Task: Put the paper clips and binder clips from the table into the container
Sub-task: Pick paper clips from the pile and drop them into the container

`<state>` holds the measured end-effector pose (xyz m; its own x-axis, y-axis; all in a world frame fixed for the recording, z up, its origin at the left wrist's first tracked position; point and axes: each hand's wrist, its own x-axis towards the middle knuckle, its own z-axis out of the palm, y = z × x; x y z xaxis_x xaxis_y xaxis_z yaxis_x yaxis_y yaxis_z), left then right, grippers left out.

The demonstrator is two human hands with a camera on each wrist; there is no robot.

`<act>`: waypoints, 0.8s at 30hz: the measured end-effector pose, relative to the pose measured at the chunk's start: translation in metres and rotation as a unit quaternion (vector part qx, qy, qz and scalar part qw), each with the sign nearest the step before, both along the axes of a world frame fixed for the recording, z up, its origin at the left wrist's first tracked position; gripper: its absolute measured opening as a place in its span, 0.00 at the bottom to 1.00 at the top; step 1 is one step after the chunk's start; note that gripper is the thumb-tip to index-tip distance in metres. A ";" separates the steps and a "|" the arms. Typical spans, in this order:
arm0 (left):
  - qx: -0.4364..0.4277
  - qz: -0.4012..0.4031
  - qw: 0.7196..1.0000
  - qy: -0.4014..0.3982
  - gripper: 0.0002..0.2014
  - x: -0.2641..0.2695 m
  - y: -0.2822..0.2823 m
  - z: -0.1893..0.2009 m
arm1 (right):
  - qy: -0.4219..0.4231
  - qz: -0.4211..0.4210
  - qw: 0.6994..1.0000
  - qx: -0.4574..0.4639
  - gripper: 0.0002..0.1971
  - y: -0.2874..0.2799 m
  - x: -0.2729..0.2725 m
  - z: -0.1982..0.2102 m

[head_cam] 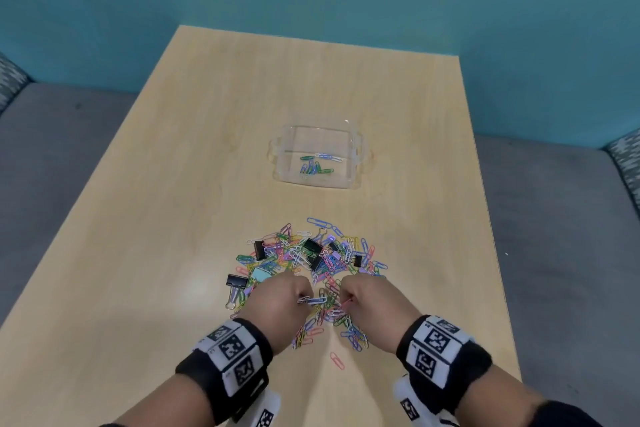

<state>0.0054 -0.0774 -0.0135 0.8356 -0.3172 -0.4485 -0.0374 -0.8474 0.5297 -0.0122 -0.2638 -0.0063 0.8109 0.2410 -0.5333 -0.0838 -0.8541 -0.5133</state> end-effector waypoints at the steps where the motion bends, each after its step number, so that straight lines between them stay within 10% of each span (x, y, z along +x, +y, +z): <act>1: -0.026 0.016 0.999 0.018 0.03 0.004 0.003 0.005 | 0.018 -0.014 0.999 0.025 0.06 -0.003 0.005 0.005; 6: -0.182 0.139 0.966 0.122 0.05 0.048 0.012 0.033 | 0.086 -0.126 0.978 0.142 0.05 -0.018 0.049 0.027; 14: -0.285 0.286 0.911 0.084 0.06 0.168 -0.003 0.047 | -0.048 -0.219 0.961 0.162 0.07 -0.026 0.179 0.041; 22: -0.280 0.286 0.916 0.019 0.06 0.218 -0.029 0.050 | -0.075 -0.197 0.973 0.092 0.02 -0.011 0.226 0.042; 24: -0.263 0.270 0.926 0.019 0.11 0.214 -0.022 0.045 | -0.071 -0.156 0.984 0.039 0.13 -0.017 0.220 0.042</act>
<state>0.2197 -0.0999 0.0318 0.9228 -0.0401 -0.3832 0.3442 -0.3612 0.8667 0.2081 -0.2805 0.0353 0.9172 0.0038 -0.3983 -0.2586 -0.7550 -0.6027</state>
